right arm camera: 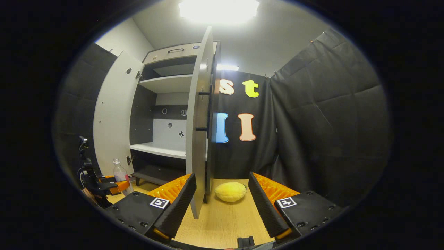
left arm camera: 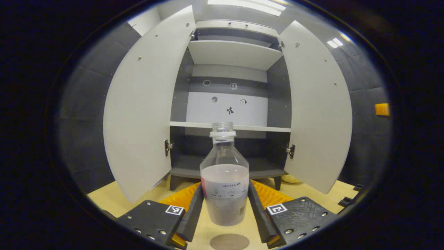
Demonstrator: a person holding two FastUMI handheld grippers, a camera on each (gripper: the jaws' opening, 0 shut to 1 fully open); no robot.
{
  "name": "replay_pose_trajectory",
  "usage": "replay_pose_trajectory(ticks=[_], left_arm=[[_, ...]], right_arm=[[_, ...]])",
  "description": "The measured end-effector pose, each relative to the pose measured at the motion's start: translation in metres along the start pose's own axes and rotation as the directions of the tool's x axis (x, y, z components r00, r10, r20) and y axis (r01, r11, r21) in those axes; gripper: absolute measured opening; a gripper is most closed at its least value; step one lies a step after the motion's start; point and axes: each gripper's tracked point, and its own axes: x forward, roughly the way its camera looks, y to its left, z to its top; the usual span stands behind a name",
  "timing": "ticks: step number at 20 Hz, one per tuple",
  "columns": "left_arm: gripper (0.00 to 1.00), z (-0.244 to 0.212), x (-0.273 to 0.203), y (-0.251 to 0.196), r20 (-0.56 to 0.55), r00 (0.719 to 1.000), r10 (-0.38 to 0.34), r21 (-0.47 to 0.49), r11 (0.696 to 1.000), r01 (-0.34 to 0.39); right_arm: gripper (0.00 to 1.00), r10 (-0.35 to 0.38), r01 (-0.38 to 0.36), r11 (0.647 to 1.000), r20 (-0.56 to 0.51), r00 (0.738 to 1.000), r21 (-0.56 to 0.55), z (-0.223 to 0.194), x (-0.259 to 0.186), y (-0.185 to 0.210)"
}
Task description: Grasp the bottle in the cabinet with the left hand and place it on the coaster, then close the right door with the right hand and the left door with the left hand.
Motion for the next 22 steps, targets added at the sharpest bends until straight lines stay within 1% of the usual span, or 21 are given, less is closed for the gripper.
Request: replay_pose_trajectory(ticks=[7, 13, 15, 16, 17, 18, 19, 20, 21, 22], left_arm=[[0.71, -0.054, -0.006, -0.004, -0.065, 0.998, -0.003, -0.018, 1.0, 0.001], [0.72, -0.106, -0.006, -0.011, -0.133, 0.991, 0.004, 0.031, 1.0, 0.0], [0.72, -0.115, -0.005, -0.013, -0.137, 0.991, 0.012, 0.032, 0.999, -0.007], [0.72, -0.118, -0.005, -0.012, -0.137, 0.99, 0.016, 0.035, 0.999, -0.012], [0.72, -0.115, -0.006, -0.014, -0.124, 0.992, 0.019, 0.042, 0.999, -0.014], [0.72, -0.117, -0.006, -0.015, -0.125, 0.992, 0.02, 0.051, 0.999, -0.014], [0.72, -0.117, -0.007, -0.015, -0.125, 0.992, 0.023, 0.058, 0.998, -0.016], [0.72, -0.117, -0.008, -0.015, -0.129, 0.991, 0.025, 0.058, 0.998, -0.018], [0.72, -0.116, -0.008, -0.015, -0.135, 0.99, 0.028, 0.058, 0.998, -0.02], [0.79, -0.116, -0.009, -0.015, -0.14, 0.99, 0.031, 0.061, 0.998, -0.022]], right_arm=[[0.96, 0.001, -0.002, 1.0, -0.018, 1.0, -0.028, -0.005, -0.006, 0.001], [0.96, 0.01, -0.013, 0.999, -0.048, 0.999, -0.053, -0.013, -0.006, 0.004], [0.96, 0.009, -0.012, 0.998, -0.051, 0.999, -0.056, -0.013, -0.005, 0.005], [0.94, 0.011, -0.014, 0.999, -0.052, 0.999, -0.051, -0.014, -0.004, 0.006], [0.94, 0.014, -0.017, 0.999, -0.053, 0.998, -0.047, -0.014, -0.003, 0.007], [0.96, 0.017, -0.02, 0.999, -0.055, 0.998, -0.048, -0.014, -0.003, 0.009], [0.94, 0.018, -0.021, 0.998, -0.056, 0.998, -0.053, -0.015, -0.002, 0.01], [0.96, 0.019, -0.022, 0.998, -0.057, 0.998, -0.058, -0.014, -0.002, 0.011], [0.96, 0.02, -0.023, 0.998, -0.054, 0.998, -0.063, -0.013, -0.002, 0.011], [0.96, 0.02, -0.023, 0.998, -0.047, 0.999, -0.064, -0.012, -0.002, 0.01]])
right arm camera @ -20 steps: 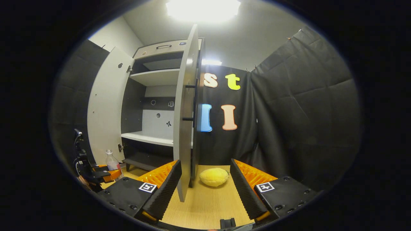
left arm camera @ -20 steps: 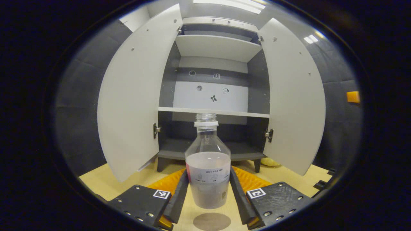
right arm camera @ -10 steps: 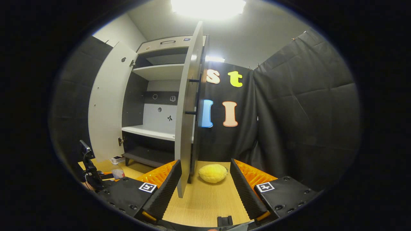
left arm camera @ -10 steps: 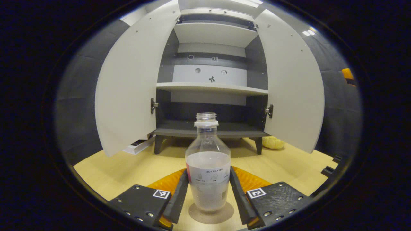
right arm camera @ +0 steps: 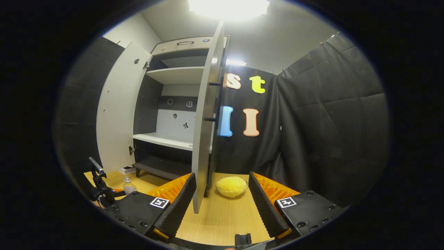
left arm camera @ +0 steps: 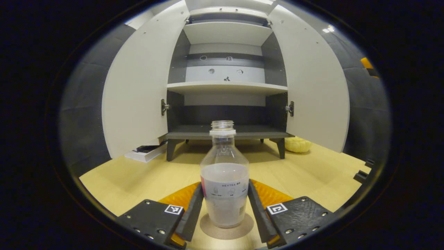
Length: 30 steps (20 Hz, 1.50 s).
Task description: Grasp the bottle in the cabinet with the left hand and place it on the coaster, then close the right door with the right hand and the left door with the left hand.
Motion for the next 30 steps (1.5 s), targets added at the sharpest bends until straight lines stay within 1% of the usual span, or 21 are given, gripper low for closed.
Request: replay_pose_trajectory(ticks=[1, 3, 4, 6, 7, 8, 9, 10, 11, 13, 14, 15, 17, 19, 20, 21, 22, 25, 26, 27, 30], left_arm=[[0.72, 0.0, 0.0, 0.0, -0.008, 1.0, 0.003, 0.004, 1.0, -0.003], [0.72, 0.005, -0.004, 0.002, -0.002, 1.0, 0.021, 0.02, 1.0, -0.021], [0.83, 0.01, -0.008, 0.003, 0.001, 1.0, 0.03, 0.029, 0.999, -0.03], [0.96, 0.022, -0.014, 0.007, 0.011, 0.998, 0.062, 0.048, 0.997, -0.062], [0.96, 0.032, -0.016, 0.008, 0.02, 0.997, 0.077, 0.054, 0.996, -0.078], [0.91, 0.042, -0.019, 0.01, 0.025, 0.996, 0.081, 0.056, 0.995, -0.082], [0.91, 0.052, -0.023, 0.01, 0.025, 0.996, 0.08, 0.056, 0.995, -0.081], [0.91, 0.061, -0.027, 0.008, 0.029, 0.997, 0.075, 0.055, 0.996, -0.076], [0.91, 0.073, -0.03, 0.007, 0.035, 0.997, 0.073, 0.054, 0.996, -0.075], [0.91, 0.1, -0.043, 0.006, 0.06, 0.996, 0.073, 0.056, 0.996, -0.076], [0.91, 0.112, -0.05, 0.007, 0.074, 0.994, 0.077, 0.058, 0.995, -0.081], [0.91, 0.128, -0.059, 0.009, 0.097, 0.992, 0.083, 0.058, 0.994, -0.089], [0.91, 0.147, -0.075, 0.016, 0.121, 0.988, 0.1, 0.053, 0.993, -0.107], [0.91, 0.166, -0.089, 0.025, 0.133, 0.984, 0.12, 0.044, 0.991, -0.127], [0.91, 0.173, -0.095, 0.031, 0.133, 0.983, 0.125, 0.038, 0.991, -0.132], [0.9, 0.183, -0.101, 0.037, 0.14, 0.981, 0.134, 0.029, 0.99, -0.139], [0.97, 0.194, -0.105, 0.046, 0.15, 0.977, 0.149, 0.018, 0.988, -0.154], [0.96, 0.229, -0.121, 0.083, 0.19, 0.955, 0.228, -0.019, 0.973, -0.228], [0.9, 0.241, -0.126, 0.096, 0.214, 0.943, 0.255, -0.035, 0.967, -0.253], [0.96, 0.252, -0.131, 0.109, 0.231, 0.933, 0.278, -0.051, 0.961, -0.273], [0.96, 0.275, -0.141, 0.142, 0.266, 0.912, 0.311, -0.069, 0.95, -0.304]], right_arm=[[0.96, 0.001, -0.001, 1.0, 0.005, 1.0, 0.002, 0.002, 0.0, 0.0], [0.96, -0.002, 0.002, 1.0, 0.005, 1.0, 0.009, 0.0, 0.002, -0.002], [0.96, -0.003, 0.003, 1.0, 0.002, 1.0, 0.018, -0.001, 0.003, -0.002], [0.96, -0.001, 0.001, 0.999, 0.003, 1.0, 0.044, 0.001, 0.004, -0.004], [0.94, -0.002, 0.001, 0.999, 0.007, 1.0, 0.054, 0.004, 0.004, -0.006], [0.94, -0.011, 0.01, 0.998, 0.012, 1.0, 0.058, 0.006, 0.005, -0.01], [0.94, -0.021, 0.02, 0.998, 0.017, 1.0, 0.06, 0.009, 0.007, -0.015], [0.96, -0.028, 0.026, 0.998, 0.026, 0.999, 0.065, 0.013, 0.008, -0.018], [0.94, -0.033, 0.03, 0.997, 0.034, 0.999, 0.077, 0.016, 0.01, -0.022], [0.96, -0.032, 0.028, 0.994, 0.039, 0.999, 0.107, 0.023, 0.015, -0.028], [0.96, -0.031, 0.026, 0.993, 0.046, 0.998, 0.116, 0.027, 0.017, -0.031], [0.94, -0.034, 0.027, 0.993, 0.058, 0.998, 0.117, 0.034, 0.022, -0.035], [0.94, -0.055, 0.046, 0.993, 0.084, 0.995, 0.112, 0.046, 0.031, -0.047], [0.96, -0.077, 0.065, 0.99, 0.102, 0.992, 0.123, 0.058, 0.039, -0.056], [0.96, -0.083, 0.069, 0.989, 0.11, 0.99, 0.134, 0.063, 0.044, -0.058], [0.94, -0.09, 0.072, 0.987, 0.12, 0.989, 0.141, 0.07, 0.048, -0.06], [0.96, -0.099, 0.081, 0.987, 0.129, 0.987, 0.141, 0.078, 0.054, -0.063], [0.96, -0.141, 0.124, 0.986, 0.146, 0.979, 0.115, 0.096, 0.075, -0.073], [0.96, -0.155, 0.138, 0.984, 0.151, 0.976, 0.114, 0.102, 0.082, -0.074], [0.96, -0.168, 0.15, 0.981, 0.154, 0.974, 0.12, 0.108, 0.087, -0.074], [0.96, -0.199, 0.177, 0.974, 0.16, 0.967, 0.141, 0.121, 0.101, -0.068]])
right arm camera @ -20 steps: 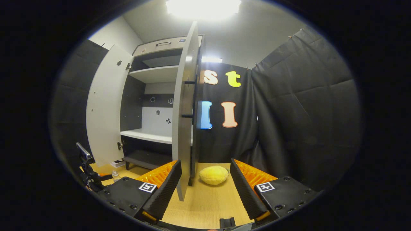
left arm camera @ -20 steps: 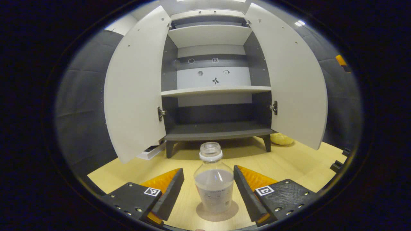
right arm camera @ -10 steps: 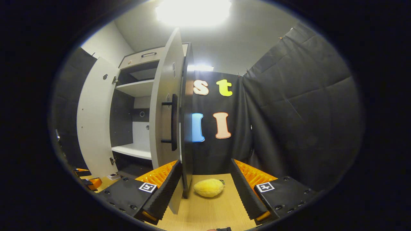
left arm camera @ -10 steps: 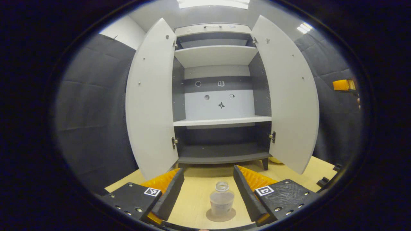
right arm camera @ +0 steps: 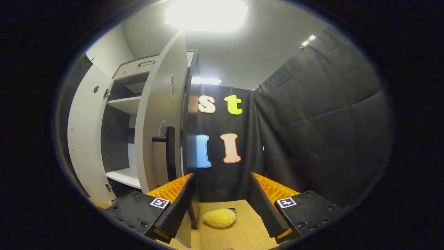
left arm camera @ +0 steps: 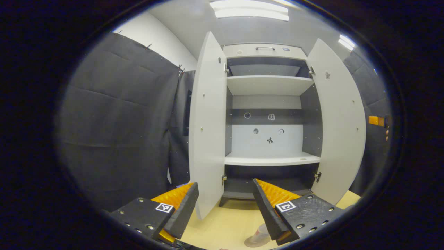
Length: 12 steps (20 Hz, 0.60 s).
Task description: Grasp the bottle in the cabinet with the left hand and place it on the coaster, then close the right door with the right hand and the left door with the left hand.
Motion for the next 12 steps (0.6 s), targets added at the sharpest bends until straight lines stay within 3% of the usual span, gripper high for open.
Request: replay_pose_trajectory(ticks=[1, 3, 4, 6, 7, 8, 9, 12], left_arm=[[0.9, 0.005, 0.004, 0.012, 0.008, 1.0, 0.014, 0.008, 1.0, -0.014], [0.96, 0.011, 0.011, 0.037, 0.012, 0.999, 0.038, 0.026, 0.999, -0.038], [0.91, 0.012, 0.015, 0.047, 0.015, 0.999, 0.051, 0.031, 0.998, -0.051], [0.91, 0.011, 0.026, 0.065, 0.015, 0.998, 0.065, 0.03, 0.997, -0.066], [0.85, 0.011, 0.029, 0.072, 0.012, 0.997, 0.07, 0.024, 0.997, -0.07], [0.96, 0.009, 0.033, 0.079, 0.009, 0.997, 0.071, 0.017, 0.997, -0.071], [0.91, 0.009, 0.039, 0.085, 0.005, 0.997, 0.071, 0.011, 0.997, -0.071], [0.91, 0.009, 0.052, 0.099, 0.008, 0.998, 0.063, 0.004, 0.998, -0.063]], right_arm=[[0.96, -0.011, 0.011, 1.0, 0.001, 1.0, 0.006, 0.002, 0.004, 0.003], [0.96, -0.022, 0.022, 1.0, 0.004, 1.0, 0.02, 0.005, 0.009, 0.013], [0.96, -0.018, 0.019, 0.999, -0.002, 1.0, 0.026, 0.004, 0.01, 0.02], [0.94, -0.059, 0.059, 0.998, 0.002, 0.998, 0.008, 0.006, 0.012, 0.019], [0.91, -0.077, 0.076, 0.997, 0.01, 0.997, 0.011, 0.009, 0.012, 0.021], [0.94, -0.084, 0.084, 0.996, 0.007, 0.996, 0.006, 0.009, 0.009, 0.023], [0.9, -0.086, 0.086, 0.996, 0.013, 0.996, -0.009, 0.01, 0.008, 0.026], [0.94, -0.101, 0.102, 0.993, 0.027, 0.995, -0.055, 0.013, 0.004, 0.039]])
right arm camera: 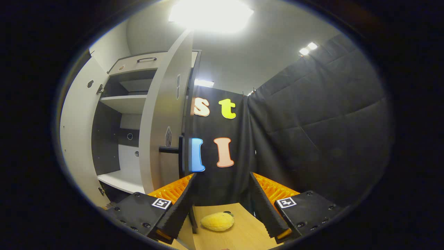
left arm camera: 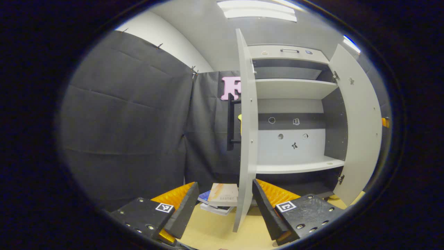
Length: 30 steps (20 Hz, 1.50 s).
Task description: Grasp the bottle in the cabinet with the left hand and place it on the coaster, then close the right door with the right hand and the left door with the left hand.
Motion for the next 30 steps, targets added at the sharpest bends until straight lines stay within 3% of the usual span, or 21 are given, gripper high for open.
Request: replay_pose_trajectory(ticks=[3, 4, 7, 14, 15, 24, 25, 27, 30], left_arm=[[0.9, 0.001, 0.01, 0.006, 0.004, 0.999, -0.031, 0.0, 1.0, 0.031], [0.9, 0.0, 0.012, 0.01, 0.005, 0.999, -0.039, 0.001, 0.999, 0.039], [0.9, -0.002, 0.02, 0.02, 0.003, 0.999, -0.054, -0.001, 0.999, 0.054], [0.91, -0.012, 0.027, 0.049, -0.011, 0.998, -0.067, -0.01, 0.998, 0.067], [0.96, -0.013, 0.027, 0.053, -0.013, 0.998, -0.067, -0.012, 0.998, 0.066], [0.96, -0.022, 0.027, 0.078, -0.041, 0.998, -0.055, -0.011, 0.998, 0.055], [0.91, -0.023, 0.027, 0.08, -0.05, 0.997, -0.057, -0.013, 0.998, 0.056], [0.96, -0.025, 0.027, 0.083, -0.064, 0.996, -0.055, -0.011, 0.998, 0.055], [0.96, -0.023, 0.033, 0.084, -0.07, 0.996, -0.056, -0.005, 0.998, 0.056]], right_arm=[[0.9, 0.018, -0.018, 0.999, 0.002, 1.0, 0.042, 0.002, -0.009, 0.024], [0.94, 0.028, -0.028, 0.997, 0.0, 1.0, 0.065, 0.0, -0.011, 0.033], [0.94, 0.032, -0.032, 0.995, 0.003, 0.999, 0.094, -0.001, -0.016, 0.054], [0.94, 0.058, -0.058, 0.994, 0.012, 0.998, 0.092, 0.002, -0.019, 0.099], [0.94, 0.067, -0.067, 0.993, 0.01, 0.998, 0.097, 0.001, -0.019, 0.107], [0.94, 0.158, -0.158, 0.983, 0.01, 0.987, 0.097, -0.004, -0.004, 0.168], [0.94, 0.164, -0.164, 0.982, 0.006, 0.986, 0.092, -0.005, -0.002, 0.173], [0.95, 0.171, -0.171, 0.981, 0.007, 0.985, 0.086, -0.005, -0.003, 0.178], [0.95, 0.17, -0.171, 0.983, 0.015, 0.985, 0.074, -0.007, -0.009, 0.18]])
